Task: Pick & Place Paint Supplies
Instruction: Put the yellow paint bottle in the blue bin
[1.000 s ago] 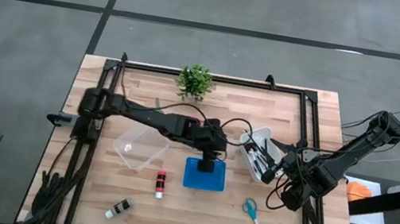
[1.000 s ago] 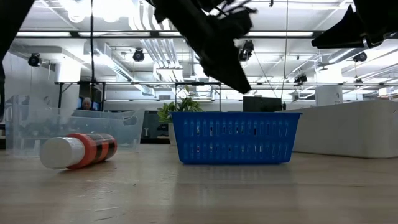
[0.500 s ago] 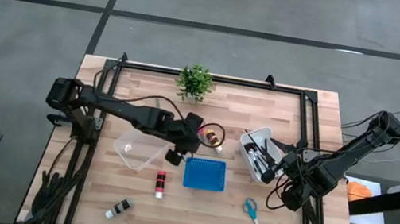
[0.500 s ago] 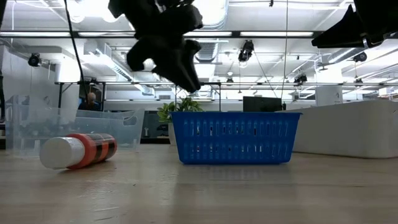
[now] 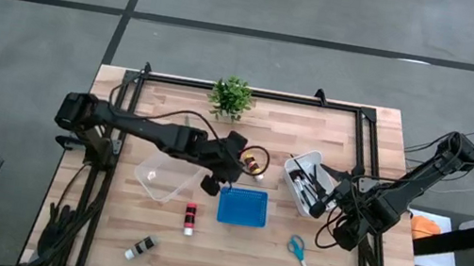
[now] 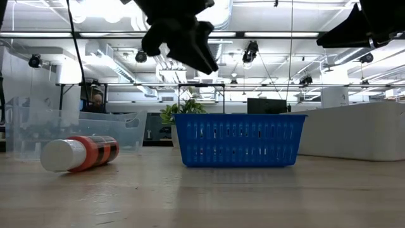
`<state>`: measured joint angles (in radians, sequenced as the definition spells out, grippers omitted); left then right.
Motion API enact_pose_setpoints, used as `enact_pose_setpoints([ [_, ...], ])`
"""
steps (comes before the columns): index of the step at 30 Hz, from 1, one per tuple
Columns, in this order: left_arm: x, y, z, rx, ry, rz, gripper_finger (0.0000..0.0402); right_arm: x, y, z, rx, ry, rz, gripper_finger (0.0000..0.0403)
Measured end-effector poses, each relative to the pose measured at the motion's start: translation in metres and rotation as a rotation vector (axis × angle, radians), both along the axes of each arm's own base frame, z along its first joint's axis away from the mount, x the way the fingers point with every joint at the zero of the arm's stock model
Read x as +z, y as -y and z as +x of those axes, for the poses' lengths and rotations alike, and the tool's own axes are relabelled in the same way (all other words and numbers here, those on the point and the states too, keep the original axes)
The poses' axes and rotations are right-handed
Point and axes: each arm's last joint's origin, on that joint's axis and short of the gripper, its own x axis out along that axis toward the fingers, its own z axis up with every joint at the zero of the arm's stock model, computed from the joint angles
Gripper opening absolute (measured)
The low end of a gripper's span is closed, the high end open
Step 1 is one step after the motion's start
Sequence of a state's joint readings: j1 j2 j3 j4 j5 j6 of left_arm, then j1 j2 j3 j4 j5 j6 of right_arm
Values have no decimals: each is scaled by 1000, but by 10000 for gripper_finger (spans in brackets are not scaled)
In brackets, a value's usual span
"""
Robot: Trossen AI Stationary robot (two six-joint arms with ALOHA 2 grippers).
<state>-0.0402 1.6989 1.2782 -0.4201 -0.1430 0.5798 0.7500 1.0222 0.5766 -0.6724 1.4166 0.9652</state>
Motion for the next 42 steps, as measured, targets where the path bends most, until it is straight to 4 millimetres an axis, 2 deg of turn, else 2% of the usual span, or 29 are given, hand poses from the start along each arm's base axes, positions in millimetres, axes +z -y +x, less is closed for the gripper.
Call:
enact_pose_setpoints([
  [7,31,-5,6,24,24,144,249,0,0,0,0,-1,-1,199],
  [10,41,-8,8,1,40,186,276,0,0,0,0,-1,-2,199],
  [16,58,-21,10,10,56,217,287,0,0,0,0,-2,-1,199],
  [21,61,-32,8,30,37,210,287,0,0,0,0,-2,-2,199],
  [24,53,-33,13,18,17,191,287,0,0,0,0,-1,-2,199],
  [34,-15,-35,55,-23,-209,218,288,0,0,0,0,-1,0,199],
  [40,-30,-38,78,-43,-286,227,288,-2,1,-1,0,-6,-5,199],
  [42,-43,-41,81,-46,-361,215,288,-2,1,-1,1,-8,-4,199],
])
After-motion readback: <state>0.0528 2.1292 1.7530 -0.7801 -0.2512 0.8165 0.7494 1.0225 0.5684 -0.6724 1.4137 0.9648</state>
